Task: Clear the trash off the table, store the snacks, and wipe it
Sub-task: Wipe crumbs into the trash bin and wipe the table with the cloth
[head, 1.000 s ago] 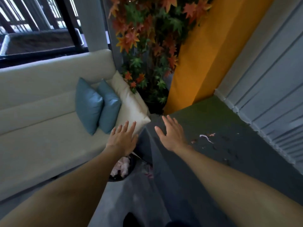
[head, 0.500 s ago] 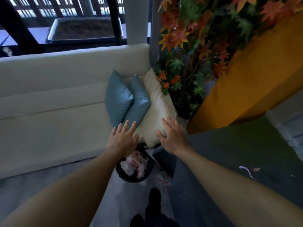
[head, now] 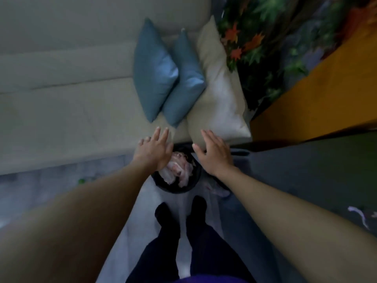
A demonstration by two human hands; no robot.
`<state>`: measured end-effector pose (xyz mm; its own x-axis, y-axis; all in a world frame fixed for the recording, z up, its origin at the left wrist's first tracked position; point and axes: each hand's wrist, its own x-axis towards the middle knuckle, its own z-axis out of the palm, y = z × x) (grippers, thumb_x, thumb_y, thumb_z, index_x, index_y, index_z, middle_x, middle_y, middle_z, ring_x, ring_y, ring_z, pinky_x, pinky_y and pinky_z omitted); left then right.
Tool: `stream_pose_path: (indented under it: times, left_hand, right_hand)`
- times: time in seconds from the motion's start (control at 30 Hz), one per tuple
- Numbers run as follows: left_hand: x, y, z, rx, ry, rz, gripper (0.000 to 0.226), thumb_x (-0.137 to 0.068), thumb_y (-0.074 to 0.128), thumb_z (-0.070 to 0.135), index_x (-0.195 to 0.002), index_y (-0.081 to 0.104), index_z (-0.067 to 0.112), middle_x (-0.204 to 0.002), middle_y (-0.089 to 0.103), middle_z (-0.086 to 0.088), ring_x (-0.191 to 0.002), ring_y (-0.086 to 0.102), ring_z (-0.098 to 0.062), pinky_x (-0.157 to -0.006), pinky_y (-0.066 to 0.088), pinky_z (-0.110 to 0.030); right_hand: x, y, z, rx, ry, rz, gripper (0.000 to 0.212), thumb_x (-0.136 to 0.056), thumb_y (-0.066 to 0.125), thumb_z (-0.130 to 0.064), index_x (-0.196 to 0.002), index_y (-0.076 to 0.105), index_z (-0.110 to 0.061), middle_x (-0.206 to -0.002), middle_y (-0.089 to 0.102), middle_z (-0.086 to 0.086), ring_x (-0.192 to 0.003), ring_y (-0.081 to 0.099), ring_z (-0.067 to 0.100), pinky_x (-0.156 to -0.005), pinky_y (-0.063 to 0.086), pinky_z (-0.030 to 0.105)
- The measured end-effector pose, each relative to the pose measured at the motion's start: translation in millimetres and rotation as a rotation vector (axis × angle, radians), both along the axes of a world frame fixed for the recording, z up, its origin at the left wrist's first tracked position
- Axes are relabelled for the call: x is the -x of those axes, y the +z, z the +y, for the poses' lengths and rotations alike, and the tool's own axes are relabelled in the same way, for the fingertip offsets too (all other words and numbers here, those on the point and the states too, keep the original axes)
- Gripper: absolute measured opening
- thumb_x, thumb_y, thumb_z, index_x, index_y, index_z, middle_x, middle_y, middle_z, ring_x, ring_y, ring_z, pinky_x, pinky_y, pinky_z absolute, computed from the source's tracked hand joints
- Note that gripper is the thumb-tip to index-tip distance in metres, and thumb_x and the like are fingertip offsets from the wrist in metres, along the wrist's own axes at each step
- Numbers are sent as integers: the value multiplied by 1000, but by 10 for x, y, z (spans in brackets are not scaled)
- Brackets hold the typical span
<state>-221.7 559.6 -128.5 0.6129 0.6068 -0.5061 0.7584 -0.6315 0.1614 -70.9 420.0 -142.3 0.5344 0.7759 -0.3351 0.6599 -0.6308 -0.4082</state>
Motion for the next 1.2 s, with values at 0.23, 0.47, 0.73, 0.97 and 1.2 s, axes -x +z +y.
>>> stream_pose_path:
  times: [0.23, 0.47, 0.73, 0.97, 1.2]
  left_hand:
    - [227, -1185, 183, 99, 20, 77, 64, -100, 22, 53, -157, 6, 28, -166, 4, -4, -142, 30, -40, -117, 19, -50]
    - [406, -2489, 191, 251, 108, 154, 70, -98, 30, 54, -157, 2, 30, -166, -4, 0, -147, 20, -40, -118, 20, -49]
    - [516, -3654, 100, 268, 153, 253, 70, -98, 35, 53, -156, 3, 32, -164, -14, 8, -146, 0, -49, -115, 19, -60]
    - [744, -4066, 129, 326, 149, -12, 78, -93, 56, 37, -156, 15, 16, -164, 4, -10, -139, 31, -43, -111, 33, -50]
    - [864, -4063, 183, 237, 143, -75, 87, -85, 59, 37, -155, 14, 12, -161, 15, -11, -127, 42, -43, -101, 29, -42]
  right_hand:
    - [320, -1058, -58, 125, -37, 108, 67, -98, 41, -55, -156, 23, -27, -164, 18, -2, -147, 22, 24, -116, 20, 49]
    - [551, -2193, -127, 239, -41, 196, 65, -100, 38, -54, -156, 21, -28, -165, 16, -2, -147, 22, 26, -116, 23, 47]
    - [551, -3343, -154, 247, -112, 286, 65, -101, 43, -46, -157, 19, -24, -164, 17, 4, -149, 18, 28, -120, 17, 40]
    - [490, -3947, -134, 240, -187, 372, 59, -96, 51, -39, -151, 35, -23, -156, 35, 4, -143, 33, 25, -117, 30, 43]
    - [472, -3965, -155, 236, -109, 327, 67, -89, 59, -33, -150, 33, -24, -154, 35, 4, -142, 33, 29, -117, 28, 48]
